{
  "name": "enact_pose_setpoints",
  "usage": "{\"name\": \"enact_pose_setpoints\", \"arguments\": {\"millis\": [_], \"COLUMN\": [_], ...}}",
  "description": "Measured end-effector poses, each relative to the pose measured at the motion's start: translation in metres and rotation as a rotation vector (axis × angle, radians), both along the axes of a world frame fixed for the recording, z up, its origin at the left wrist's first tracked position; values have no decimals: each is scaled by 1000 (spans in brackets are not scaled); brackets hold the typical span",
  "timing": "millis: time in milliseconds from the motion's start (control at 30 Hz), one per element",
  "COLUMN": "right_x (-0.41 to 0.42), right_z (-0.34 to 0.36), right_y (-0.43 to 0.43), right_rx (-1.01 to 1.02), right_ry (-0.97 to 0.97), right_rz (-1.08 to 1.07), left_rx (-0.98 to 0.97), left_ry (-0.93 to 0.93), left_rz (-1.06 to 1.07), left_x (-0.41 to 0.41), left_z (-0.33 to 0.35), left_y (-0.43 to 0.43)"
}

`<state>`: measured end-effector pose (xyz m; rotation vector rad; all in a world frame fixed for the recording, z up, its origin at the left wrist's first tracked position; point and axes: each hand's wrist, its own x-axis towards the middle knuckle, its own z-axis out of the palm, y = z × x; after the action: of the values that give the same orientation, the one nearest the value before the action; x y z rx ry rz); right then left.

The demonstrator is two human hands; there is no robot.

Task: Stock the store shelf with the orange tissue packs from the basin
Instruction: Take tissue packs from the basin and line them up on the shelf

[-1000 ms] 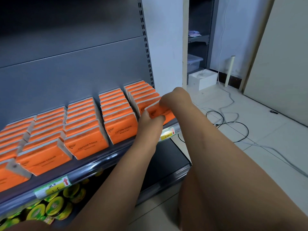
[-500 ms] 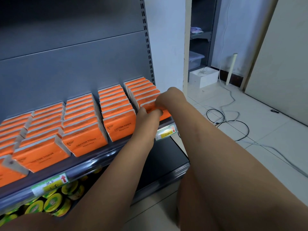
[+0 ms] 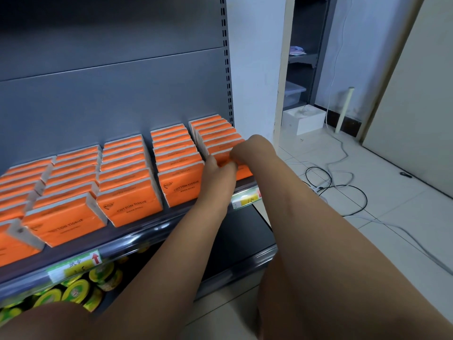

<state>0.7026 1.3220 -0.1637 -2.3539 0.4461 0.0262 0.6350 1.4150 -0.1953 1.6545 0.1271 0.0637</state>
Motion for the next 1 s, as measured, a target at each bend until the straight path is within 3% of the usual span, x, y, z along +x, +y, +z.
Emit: {"name": "enact_pose_setpoints", "arguments": {"millis": [233,400,500,633,800,1000], "right_x": [-12,-27,-38,-43,-55,-95], "right_z": [2,13,23,22,14,2], "right_y": [2,6,14,39,93,176], "right_rx": [44,37,13,-13,-119,-109], "right_ry": [-86,-297,-421,-570,-619,-639], "right_rz": [-25,-24,45,184,425,685], "left_rx": [64,141,337,776,1050,1209], "left_ry": [-63,-158,-293,-440,-398,-229], "left_rz": [-46,-102,-31,172,310,510], "left_x": [4,-2,-12,-16,-34,-95], "left_z": [5,21,34,41,40,34], "left_y": [2,8,21,60,135,232]}}
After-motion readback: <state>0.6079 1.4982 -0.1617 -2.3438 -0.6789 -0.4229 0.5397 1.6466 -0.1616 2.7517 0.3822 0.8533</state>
